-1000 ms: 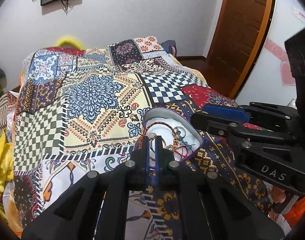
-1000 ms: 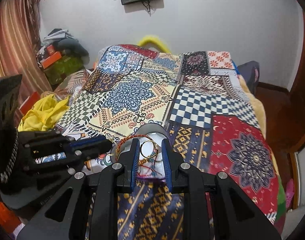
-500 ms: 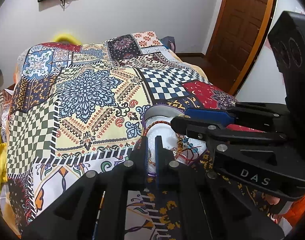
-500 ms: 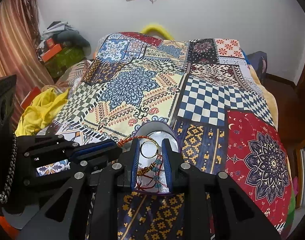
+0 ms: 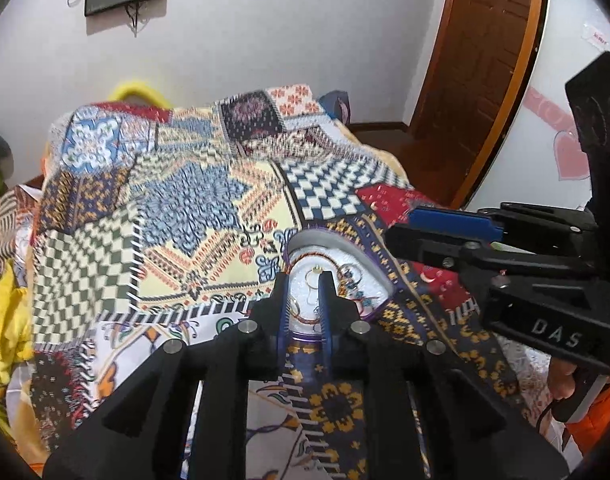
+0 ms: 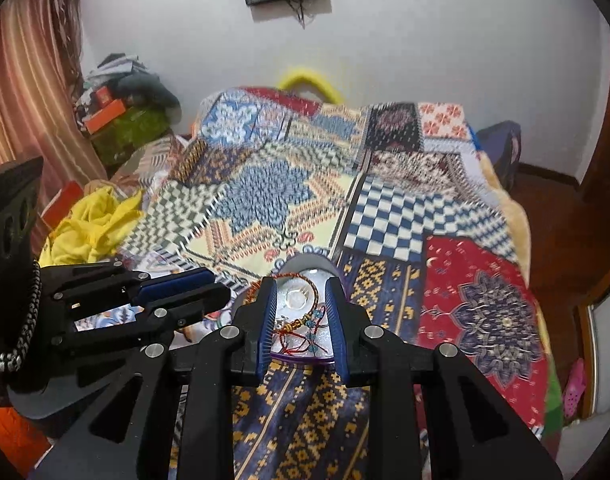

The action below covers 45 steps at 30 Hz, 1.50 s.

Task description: Organize jewelry

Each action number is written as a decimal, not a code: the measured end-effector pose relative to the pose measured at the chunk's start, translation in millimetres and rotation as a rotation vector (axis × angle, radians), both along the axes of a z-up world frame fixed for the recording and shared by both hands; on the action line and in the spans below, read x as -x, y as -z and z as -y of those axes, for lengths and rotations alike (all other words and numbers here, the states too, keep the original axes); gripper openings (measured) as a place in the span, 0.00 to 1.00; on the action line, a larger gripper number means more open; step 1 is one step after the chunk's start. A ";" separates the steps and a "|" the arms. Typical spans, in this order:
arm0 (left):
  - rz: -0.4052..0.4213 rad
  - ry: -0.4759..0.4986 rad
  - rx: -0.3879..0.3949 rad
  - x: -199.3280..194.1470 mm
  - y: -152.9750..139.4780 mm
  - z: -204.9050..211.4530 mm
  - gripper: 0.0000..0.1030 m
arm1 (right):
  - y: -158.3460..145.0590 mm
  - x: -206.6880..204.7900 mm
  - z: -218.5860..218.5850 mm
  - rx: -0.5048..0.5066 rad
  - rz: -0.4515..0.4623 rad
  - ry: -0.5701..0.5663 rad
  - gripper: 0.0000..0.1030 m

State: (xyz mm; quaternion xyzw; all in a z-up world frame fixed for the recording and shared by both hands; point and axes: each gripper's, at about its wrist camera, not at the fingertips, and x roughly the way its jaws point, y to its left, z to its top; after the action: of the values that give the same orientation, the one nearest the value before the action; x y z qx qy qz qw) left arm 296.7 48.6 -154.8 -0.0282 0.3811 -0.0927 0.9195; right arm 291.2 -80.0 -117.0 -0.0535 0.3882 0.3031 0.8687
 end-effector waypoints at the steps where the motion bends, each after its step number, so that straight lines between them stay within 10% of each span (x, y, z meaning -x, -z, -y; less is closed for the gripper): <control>1: 0.015 -0.002 -0.005 4.4 -7.2 1.1 0.12 | -6.2 4.3 2.2 -0.004 0.015 0.004 0.22; 16: 0.470 -0.052 -0.022 146.3 -165.4 20.9 0.30 | -145.8 133.5 54.6 -0.168 0.457 0.078 0.22; 23: 0.695 -0.124 -0.038 232.1 -199.9 30.2 0.57 | -178.4 215.9 78.1 -0.282 0.684 0.144 0.55; 32: 0.732 -0.222 -0.041 271.5 -197.2 29.6 0.91 | -170.3 245.0 75.4 -0.265 0.768 0.260 0.96; 45: 0.722 -0.224 -0.044 286.0 -192.9 31.6 0.96 | -169.7 258.3 83.2 -0.243 0.740 0.276 1.00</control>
State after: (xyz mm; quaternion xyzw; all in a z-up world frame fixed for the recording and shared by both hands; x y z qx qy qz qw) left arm 10.6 17.0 38.1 -0.0156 0.0290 0.0127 0.9994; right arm 32.9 -163.2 52.8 -0.0033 0.0147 0.1876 0.9821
